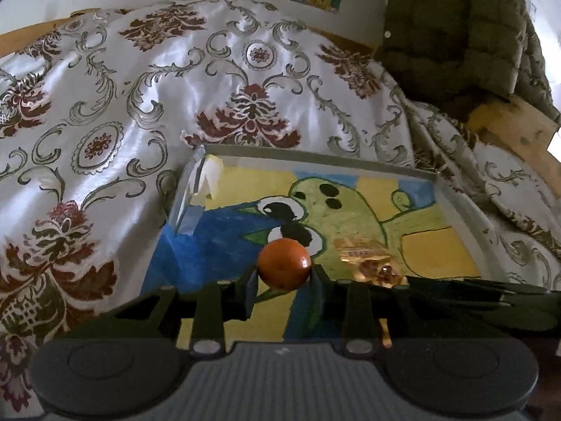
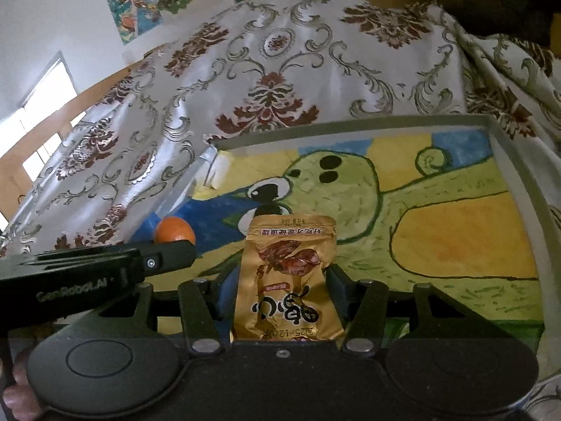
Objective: Organize snacks
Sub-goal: 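Carry the mandarin and gold packet into the frog tray and open both tools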
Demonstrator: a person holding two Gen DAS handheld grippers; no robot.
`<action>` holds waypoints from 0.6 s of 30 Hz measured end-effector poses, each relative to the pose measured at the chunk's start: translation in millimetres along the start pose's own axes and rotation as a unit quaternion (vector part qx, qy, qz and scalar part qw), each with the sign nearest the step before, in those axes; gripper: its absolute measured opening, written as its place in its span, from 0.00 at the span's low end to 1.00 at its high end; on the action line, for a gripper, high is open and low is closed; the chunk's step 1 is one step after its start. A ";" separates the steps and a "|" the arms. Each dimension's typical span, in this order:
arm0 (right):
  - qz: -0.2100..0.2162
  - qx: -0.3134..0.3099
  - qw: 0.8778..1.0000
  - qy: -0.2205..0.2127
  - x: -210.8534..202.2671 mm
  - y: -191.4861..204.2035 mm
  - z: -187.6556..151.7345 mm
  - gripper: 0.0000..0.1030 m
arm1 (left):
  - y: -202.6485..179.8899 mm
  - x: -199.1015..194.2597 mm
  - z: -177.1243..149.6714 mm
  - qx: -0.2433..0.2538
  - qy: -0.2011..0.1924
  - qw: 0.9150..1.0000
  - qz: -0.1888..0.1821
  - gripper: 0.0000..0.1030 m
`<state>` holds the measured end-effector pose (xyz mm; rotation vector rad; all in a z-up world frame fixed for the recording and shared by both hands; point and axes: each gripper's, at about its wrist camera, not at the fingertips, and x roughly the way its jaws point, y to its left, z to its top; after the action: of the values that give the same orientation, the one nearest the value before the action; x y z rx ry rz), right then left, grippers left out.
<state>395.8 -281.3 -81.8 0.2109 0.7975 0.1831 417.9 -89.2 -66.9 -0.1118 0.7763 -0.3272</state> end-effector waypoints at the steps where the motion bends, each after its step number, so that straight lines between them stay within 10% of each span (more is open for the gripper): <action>1: -0.003 -0.001 1.000 0.000 0.1 0.0 -0.4 0.54 | 1.0 0.9 1.0 -0.002 0.002 1.000 0.002 0.35; 18: -0.040 -0.017 0.999 0.024 7.1 11.3 -2.1 0.56 | 10.0 17.4 -7.6 -0.024 0.046 0.997 0.054 0.41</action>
<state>398.2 -268.4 -85.2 0.1434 0.8486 0.1260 426.7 -85.4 -86.1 -0.1001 0.8791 -0.2123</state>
